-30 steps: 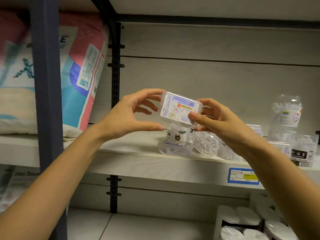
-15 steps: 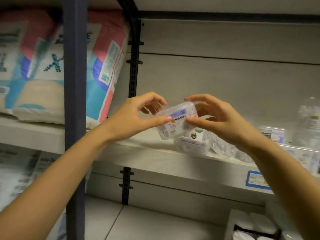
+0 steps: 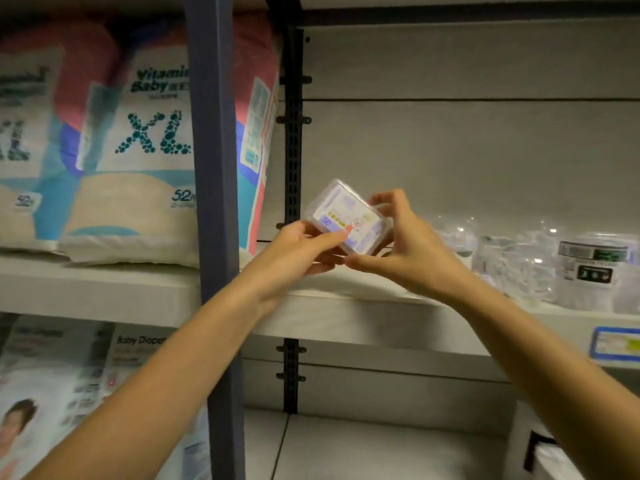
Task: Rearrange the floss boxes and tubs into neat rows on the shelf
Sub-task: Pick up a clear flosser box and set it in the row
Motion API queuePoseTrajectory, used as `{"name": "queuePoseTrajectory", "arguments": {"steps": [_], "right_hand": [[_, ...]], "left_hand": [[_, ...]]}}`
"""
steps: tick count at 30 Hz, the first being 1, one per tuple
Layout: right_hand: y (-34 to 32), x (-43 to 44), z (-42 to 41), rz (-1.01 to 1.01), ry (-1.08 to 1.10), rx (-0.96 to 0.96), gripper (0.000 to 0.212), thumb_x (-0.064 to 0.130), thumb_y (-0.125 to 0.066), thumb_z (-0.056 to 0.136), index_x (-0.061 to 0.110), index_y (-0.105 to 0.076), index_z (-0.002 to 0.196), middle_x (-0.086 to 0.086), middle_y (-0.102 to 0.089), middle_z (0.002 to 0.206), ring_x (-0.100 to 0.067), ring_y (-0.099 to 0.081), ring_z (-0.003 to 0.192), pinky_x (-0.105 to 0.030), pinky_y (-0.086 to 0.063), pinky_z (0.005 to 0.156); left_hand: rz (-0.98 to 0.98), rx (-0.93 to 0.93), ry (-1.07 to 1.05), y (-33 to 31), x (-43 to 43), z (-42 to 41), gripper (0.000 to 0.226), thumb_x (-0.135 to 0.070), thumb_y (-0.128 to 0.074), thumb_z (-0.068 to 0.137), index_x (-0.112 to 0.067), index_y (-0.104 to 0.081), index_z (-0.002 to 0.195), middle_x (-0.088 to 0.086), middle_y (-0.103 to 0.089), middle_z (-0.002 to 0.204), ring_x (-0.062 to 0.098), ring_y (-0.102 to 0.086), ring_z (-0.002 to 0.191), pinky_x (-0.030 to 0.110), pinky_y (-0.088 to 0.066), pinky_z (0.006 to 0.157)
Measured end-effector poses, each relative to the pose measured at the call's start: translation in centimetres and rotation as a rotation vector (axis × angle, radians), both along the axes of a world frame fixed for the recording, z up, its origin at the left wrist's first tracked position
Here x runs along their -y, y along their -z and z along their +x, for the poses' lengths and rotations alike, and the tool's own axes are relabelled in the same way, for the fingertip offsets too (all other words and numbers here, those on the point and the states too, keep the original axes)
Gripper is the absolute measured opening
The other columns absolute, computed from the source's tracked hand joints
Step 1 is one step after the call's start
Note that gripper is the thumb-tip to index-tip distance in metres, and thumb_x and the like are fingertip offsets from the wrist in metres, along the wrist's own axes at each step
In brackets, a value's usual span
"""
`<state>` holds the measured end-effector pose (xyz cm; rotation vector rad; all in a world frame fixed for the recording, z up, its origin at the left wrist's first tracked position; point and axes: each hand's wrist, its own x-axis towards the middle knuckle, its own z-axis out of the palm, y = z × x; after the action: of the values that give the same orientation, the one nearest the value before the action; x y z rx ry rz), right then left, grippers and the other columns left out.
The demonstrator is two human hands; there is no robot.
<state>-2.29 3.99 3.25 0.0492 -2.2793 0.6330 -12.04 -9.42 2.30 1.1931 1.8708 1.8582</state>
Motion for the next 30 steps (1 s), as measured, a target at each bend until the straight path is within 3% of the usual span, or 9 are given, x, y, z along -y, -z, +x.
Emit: {"name": "queuePoseTrajectory", "arguments": {"steps": [5, 8, 13, 16, 20, 23, 26, 28, 30], "right_hand": [[-1.3, -1.8, 0.6, -0.034, -0.075, 0.300, 0.061, 0.019, -0.075, 0.073, 0.025, -0.040, 0.123, 0.002, -0.054, 0.122, -0.016, -0.064, 0.084, -0.036, -0.056, 0.079], [-1.8, -2.1, 0.1, -0.072, -0.137, 0.445, 0.060, 0.013, -0.071, 0.078, 0.023, -0.041, 0.128, 0.003, -0.053, 0.120, -0.012, -0.064, 0.083, -0.022, -0.055, 0.070], [-2.0, -2.2, -1.7, -0.064, -0.121, 0.607, 0.063, 0.014, -0.067, 0.082, 0.021, -0.036, 0.137, -0.001, -0.049, 0.127, -0.013, -0.063, 0.085, -0.017, -0.054, 0.071], [-1.9, -2.2, -2.5, -0.069, -0.131, 0.662, 0.057, 0.020, -0.064, 0.084, 0.016, -0.038, 0.134, -0.002, -0.049, 0.129, -0.019, -0.065, 0.093, -0.024, -0.055, 0.082], [-1.5, -2.3, -2.8, 0.043, -0.104, 0.731, 0.053, 0.029, -0.062, 0.085, 0.015, -0.042, 0.133, 0.000, -0.052, 0.128, -0.017, -0.058, 0.108, -0.027, -0.051, 0.091], [-1.3, -2.3, -2.6, 0.090, -0.088, 0.757, 0.051, 0.037, -0.059, 0.085, 0.019, -0.046, 0.131, 0.004, -0.054, 0.126, -0.013, -0.054, 0.109, -0.026, -0.046, 0.095], [-1.9, -2.5, -1.5, 0.165, -0.025, 0.712, 0.055, 0.046, -0.053, 0.086, 0.023, -0.043, 0.135, 0.010, -0.050, 0.132, -0.008, -0.051, 0.112, -0.023, -0.042, 0.097], [-3.1, -3.3, 0.3, 0.172, 0.044, 0.542, 0.050, 0.043, -0.048, 0.090, 0.023, -0.044, 0.136, 0.013, -0.049, 0.127, 0.000, -0.053, 0.103, -0.014, -0.044, 0.089], [-4.3, -4.8, 3.1, 0.197, 0.125, 0.348, 0.039, 0.035, -0.046, 0.092, 0.023, -0.048, 0.130, 0.014, -0.052, 0.117, 0.006, -0.052, 0.091, -0.008, -0.045, 0.076]], "left_hand": [[-0.083, -0.566, -0.239, -0.3, 2.2, -2.0, 0.087, -0.030, -0.073, 0.075, -0.027, -0.018, 0.141, -0.009, -0.027, 0.149, 0.005, -0.031, 0.132, 0.026, -0.029, 0.107], [-0.284, -0.749, -0.167, -1.1, 2.0, -2.8, 0.080, -0.034, -0.074, 0.073, -0.027, -0.031, 0.140, -0.007, -0.040, 0.144, 0.006, -0.037, 0.128, 0.026, -0.032, 0.107], [-0.555, -0.849, -0.131, -1.4, 1.6, -3.2, 0.049, -0.036, -0.064, 0.083, -0.019, -0.047, 0.126, -0.001, -0.053, 0.120, 0.015, -0.052, 0.108, 0.039, -0.045, 0.096], [-0.805, -0.873, -0.070, -1.6, 1.7, -3.2, 0.040, -0.039, -0.052, 0.090, -0.018, -0.046, 0.124, 0.000, -0.051, 0.117, 0.019, -0.053, 0.106, 0.040, -0.045, 0.095], [-0.947, -0.862, -0.030, -1.7, 1.6, -2.9, 0.043, -0.040, -0.044, 0.093, -0.015, -0.043, 0.128, 0.005, -0.052, 0.125, 0.023, -0.052, 0.111, 0.040, -0.042, 0.100], [-0.971, -0.850, -0.017, -1.9, 1.5, -2.5, 0.041, -0.038, -0.042, 0.094, -0.015, -0.044, 0.128, 0.006, -0.052, 0.126, 0.022, -0.051, 0.113, 0.038, -0.041, 0.101], [-0.995, -0.822, -0.048, -2.1, 1.4, -2.0, 0.051, -0.043, -0.041, 0.094, -0.019, -0.033, 0.139, 0.001, -0.040, 0.143, 0.018, -0.042, 0.127, 0.030, -0.032, 0.106], [-0.865, -0.879, -0.144, -2.2, 0.8, -1.4, 0.064, -0.051, -0.041, 0.090, -0.022, -0.022, 0.145, -0.003, -0.028, 0.153, 0.015, -0.032, 0.136, 0.027, -0.027, 0.108], [-0.620, -0.951, -0.256, -2.2, -0.3, 0.0, 0.065, -0.054, -0.043, 0.087, -0.025, -0.027, 0.143, -0.007, -0.032, 0.150, 0.013, -0.037, 0.131, 0.028, -0.030, 0.105]]}}
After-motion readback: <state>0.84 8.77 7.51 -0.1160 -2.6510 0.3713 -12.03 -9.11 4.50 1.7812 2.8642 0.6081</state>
